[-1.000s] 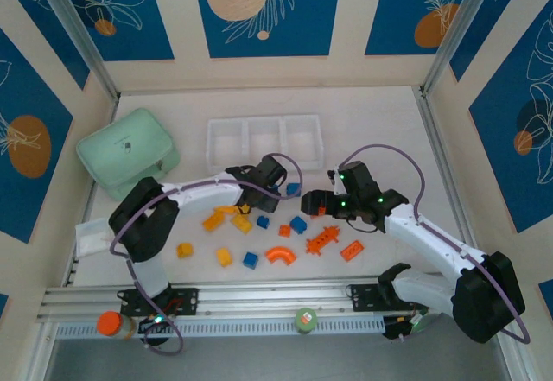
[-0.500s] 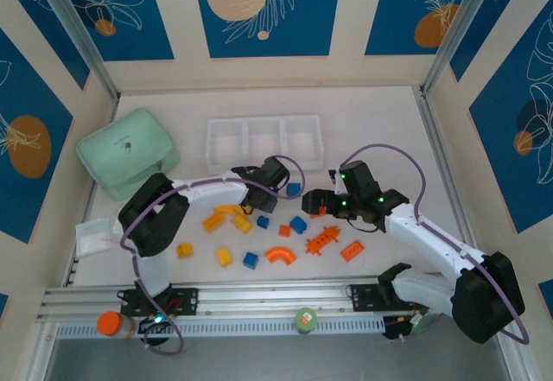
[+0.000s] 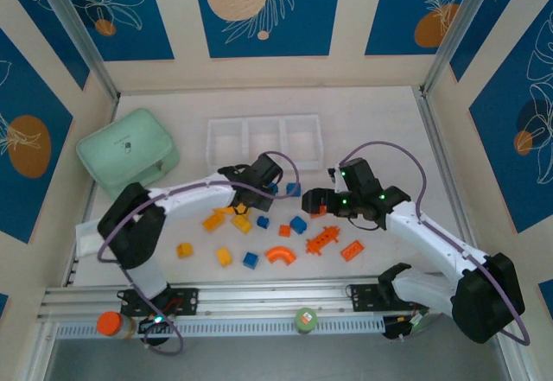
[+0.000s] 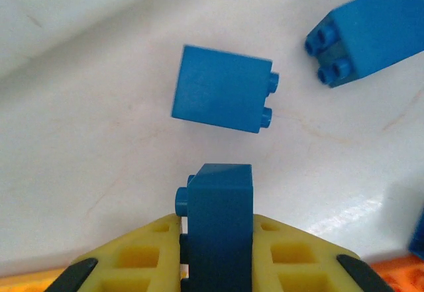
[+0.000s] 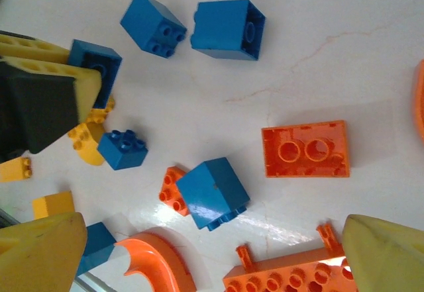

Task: Sort the legos into containers by color
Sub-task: Pick up the lego from the center of the table, then place the lego in the container.

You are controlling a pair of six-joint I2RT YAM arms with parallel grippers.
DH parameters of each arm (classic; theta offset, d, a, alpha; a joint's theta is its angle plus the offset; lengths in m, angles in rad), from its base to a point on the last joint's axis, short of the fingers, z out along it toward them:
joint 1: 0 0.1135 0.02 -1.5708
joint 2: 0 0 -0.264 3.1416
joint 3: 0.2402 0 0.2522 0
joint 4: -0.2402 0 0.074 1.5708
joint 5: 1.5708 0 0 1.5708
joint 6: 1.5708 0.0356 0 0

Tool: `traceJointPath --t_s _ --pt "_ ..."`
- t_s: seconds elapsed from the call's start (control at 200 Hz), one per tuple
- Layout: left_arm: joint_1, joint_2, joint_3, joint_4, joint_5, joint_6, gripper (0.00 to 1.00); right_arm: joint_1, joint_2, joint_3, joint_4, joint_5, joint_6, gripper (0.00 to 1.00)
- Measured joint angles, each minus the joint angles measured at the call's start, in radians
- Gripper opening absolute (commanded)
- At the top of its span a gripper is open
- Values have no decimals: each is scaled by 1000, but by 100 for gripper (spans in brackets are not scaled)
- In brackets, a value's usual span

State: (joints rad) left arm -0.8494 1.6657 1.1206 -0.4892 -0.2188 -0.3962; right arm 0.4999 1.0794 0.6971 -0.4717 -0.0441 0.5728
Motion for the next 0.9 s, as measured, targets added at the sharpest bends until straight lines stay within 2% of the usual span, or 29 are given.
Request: traceJointPath --t_s 0.22,0.425,0.59,0.9 --pt "31 -177 -20 -12 -19 -33 12 47 43 54 12 -16 2 99" --pt "170 -202 -11 -28 -19 -71 11 111 134 112 46 -20 7 99" --pt "285 -122 93 -50 -10 -85 12 138 203 168 93 -20 16 99" --pt "391 162 324 -58 10 -70 14 140 286 232 123 -21 23 99"
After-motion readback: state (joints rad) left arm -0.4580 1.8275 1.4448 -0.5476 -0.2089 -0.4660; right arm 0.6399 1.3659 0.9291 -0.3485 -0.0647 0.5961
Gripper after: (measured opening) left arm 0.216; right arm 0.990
